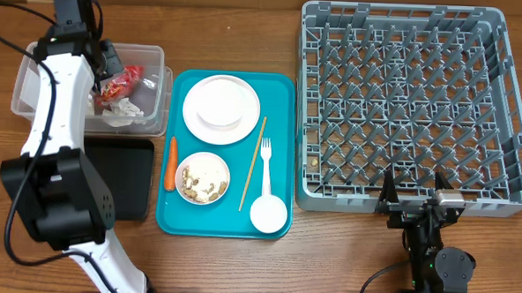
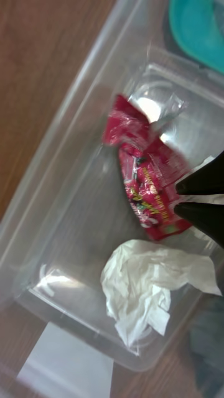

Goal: Sort waste into correct bins and load items into the dishwasher
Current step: 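Carry the red wrapper left and release it into the clear bin, then move the left gripper right over the pink bowl of rice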

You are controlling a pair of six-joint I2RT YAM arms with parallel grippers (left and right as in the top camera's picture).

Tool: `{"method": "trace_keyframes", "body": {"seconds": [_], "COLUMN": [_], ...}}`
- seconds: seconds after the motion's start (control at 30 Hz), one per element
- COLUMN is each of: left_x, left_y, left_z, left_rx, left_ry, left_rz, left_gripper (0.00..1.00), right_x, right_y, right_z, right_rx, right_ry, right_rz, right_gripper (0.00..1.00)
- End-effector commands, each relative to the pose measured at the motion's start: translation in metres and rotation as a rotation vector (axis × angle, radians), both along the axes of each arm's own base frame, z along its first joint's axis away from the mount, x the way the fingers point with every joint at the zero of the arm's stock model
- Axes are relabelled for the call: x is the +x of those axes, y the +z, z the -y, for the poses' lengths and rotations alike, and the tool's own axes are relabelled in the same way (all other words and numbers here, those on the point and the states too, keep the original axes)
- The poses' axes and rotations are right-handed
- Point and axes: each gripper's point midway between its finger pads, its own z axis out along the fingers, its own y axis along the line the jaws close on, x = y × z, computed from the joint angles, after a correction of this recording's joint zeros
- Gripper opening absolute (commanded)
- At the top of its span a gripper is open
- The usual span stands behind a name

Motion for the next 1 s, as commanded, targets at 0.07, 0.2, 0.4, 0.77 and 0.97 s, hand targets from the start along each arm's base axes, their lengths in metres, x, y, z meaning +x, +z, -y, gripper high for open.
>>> {"method": "trace_keyframes", "body": {"seconds": [0.07,0.2,0.4,0.77,0.97], "left_x": [-0.002,-0.003,-0.011,-0.098,-0.140], "left_y": [-0.019,-0.001,0.064,0.097,0.055], "left_z": [-0.015,-0.014,0.013,0.160,0.186], "left_rx": [0.050,0.052,0.016,-0.573,-0.539], "left_ry": [0.015,0.014,-0.044,-0.420,-0.451], "left_rz": [-0.048,-0.027,0.085,-0.053,-0.290], "left_gripper": [0.04,0.04,0.04,0.04,0.04], "right_x": [0.000,0.000,0.000,0.000,0.000], "right_y": [-0.002,-0.002,-0.002,-0.002,-0.002], "right_z": [0.003,0.003,0.003,0.003,0.003], "right_rx": [-0.004,-0.004,-0.004,-0.004,-0.004], "right_ry": [-0.017,-0.017,-0.017,-0.017,-0.017], "right_rz": [0.003,0.003,0.003,0.003,0.003], "right_gripper": [1.00,1.00,1.00,1.00,1.00]}}
